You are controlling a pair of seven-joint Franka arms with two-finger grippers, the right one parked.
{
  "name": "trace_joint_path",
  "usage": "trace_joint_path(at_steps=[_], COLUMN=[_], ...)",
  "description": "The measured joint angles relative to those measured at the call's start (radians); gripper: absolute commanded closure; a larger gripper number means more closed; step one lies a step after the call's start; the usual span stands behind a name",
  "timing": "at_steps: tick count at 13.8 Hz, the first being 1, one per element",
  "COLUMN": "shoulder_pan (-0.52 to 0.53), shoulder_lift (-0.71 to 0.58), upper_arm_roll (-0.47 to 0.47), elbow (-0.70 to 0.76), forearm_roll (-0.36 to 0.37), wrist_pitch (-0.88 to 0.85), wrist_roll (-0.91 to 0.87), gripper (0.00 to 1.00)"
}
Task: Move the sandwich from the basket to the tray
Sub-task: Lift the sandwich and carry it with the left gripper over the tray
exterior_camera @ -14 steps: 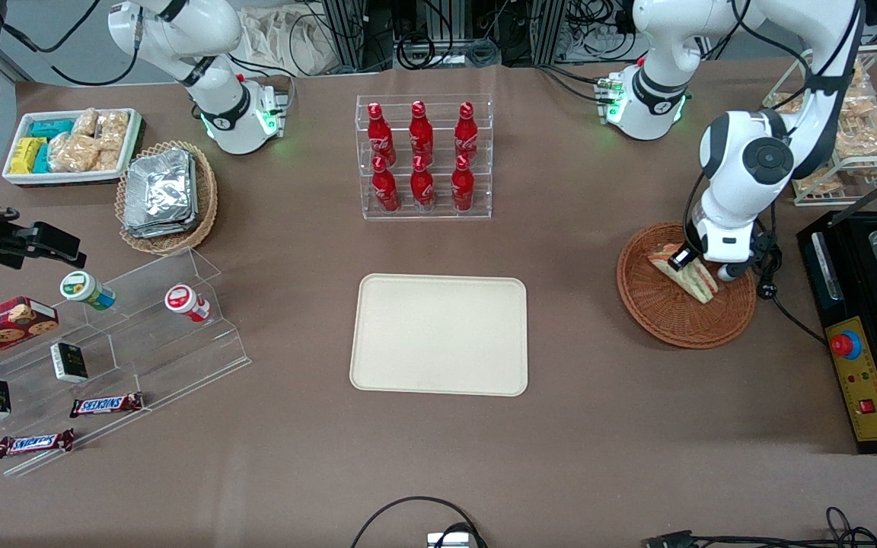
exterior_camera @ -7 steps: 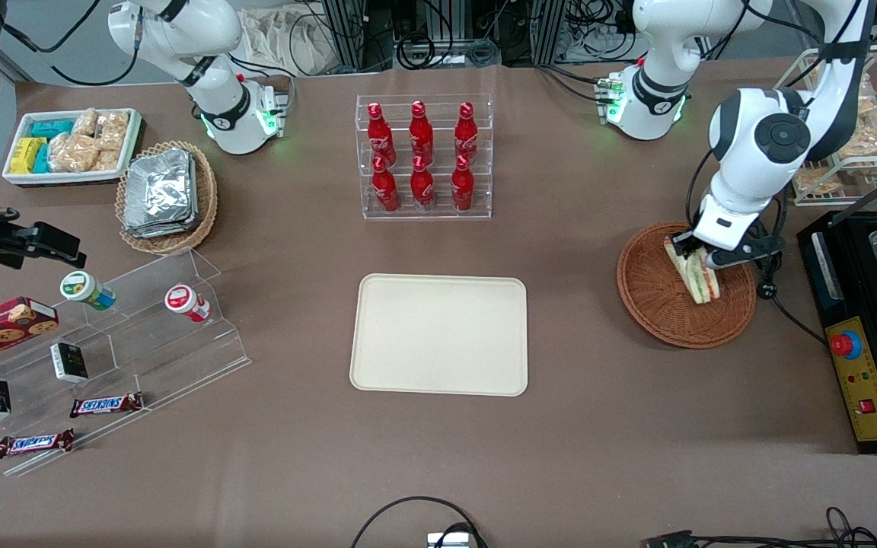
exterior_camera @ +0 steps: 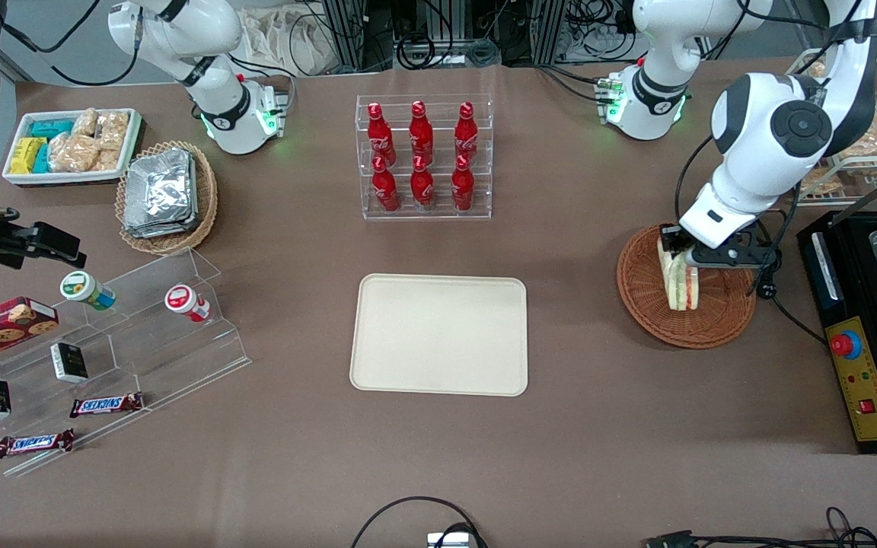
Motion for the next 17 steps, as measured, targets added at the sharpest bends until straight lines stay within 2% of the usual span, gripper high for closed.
trace_joint_path(at_steps=[4, 9, 13, 17], shoulder_pan=[-0.002, -0.003, -0.007, -0.099], shoulder_lift=[0.086, 0.292, 0.415, 0.557], upper_arm_roll=[-0.111, -0.209, -0.284, -0.305], elbow=[0.172, 0.385, 0.499, 0.625], forearm_roll=[-0.030, -0.024, 0.057, 0.165], wrist_pitch=[-0.096, -0.141, -0.141, -0.141], wrist_roll=[-0.013, -0.072, -0.214, -0.378], gripper=[0.75, 0.75, 0.75, 0.75])
